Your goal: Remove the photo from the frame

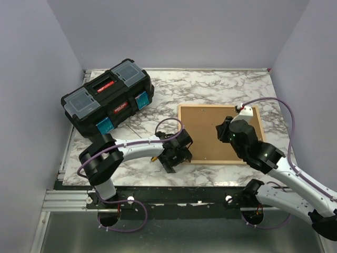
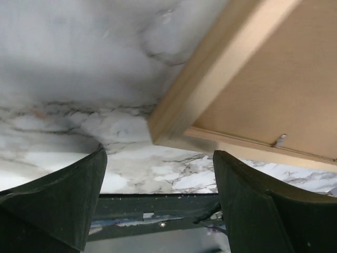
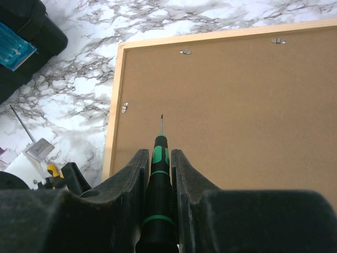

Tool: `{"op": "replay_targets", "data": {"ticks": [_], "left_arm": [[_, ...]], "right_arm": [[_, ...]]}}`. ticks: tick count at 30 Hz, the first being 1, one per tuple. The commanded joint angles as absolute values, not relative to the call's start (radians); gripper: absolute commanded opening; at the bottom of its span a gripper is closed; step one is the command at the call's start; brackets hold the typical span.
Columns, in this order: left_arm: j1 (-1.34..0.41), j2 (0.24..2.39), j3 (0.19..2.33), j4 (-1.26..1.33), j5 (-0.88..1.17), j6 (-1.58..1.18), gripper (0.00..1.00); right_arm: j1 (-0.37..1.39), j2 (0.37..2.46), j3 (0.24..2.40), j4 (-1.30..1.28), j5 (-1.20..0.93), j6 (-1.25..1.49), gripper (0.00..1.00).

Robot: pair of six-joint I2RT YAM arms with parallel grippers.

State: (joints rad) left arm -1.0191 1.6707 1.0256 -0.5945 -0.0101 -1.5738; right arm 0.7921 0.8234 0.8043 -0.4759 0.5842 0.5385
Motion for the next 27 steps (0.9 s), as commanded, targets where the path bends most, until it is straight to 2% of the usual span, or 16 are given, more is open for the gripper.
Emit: {"op": "replay_targets", "data": {"ticks": [1,7,11,23,27], "left_arm": [[-1.036,1.679,0.975,-0.612,0.116,-1.885,0.83],[-1.019,1.718,0.958,-0.467,0.173,-2.038,0.76],[-1.008,1.748,0.956,-0.397,0.204,-2.066,0.76],[-0.999,1.714,1.005,-0.418,0.101,-2.039,0.85],[-0.999,1.733,1.004,-0.400,0.120,-2.049,0.85]], "right_arm": [[0.795,0.776,0.792,-0.513,0.609,0.537,0.01],[0.795,0.737,0.785,-0.534,0.612,0.540,0.01],[0.795,0.718,0.786,-0.554,0.613,0.540,0.01],[0.795,0.696,0.776,-0.560,0.611,0.541,0.01],[0.795,0.696,0.773,-0.554,0.610,0.540,0.01]]}}
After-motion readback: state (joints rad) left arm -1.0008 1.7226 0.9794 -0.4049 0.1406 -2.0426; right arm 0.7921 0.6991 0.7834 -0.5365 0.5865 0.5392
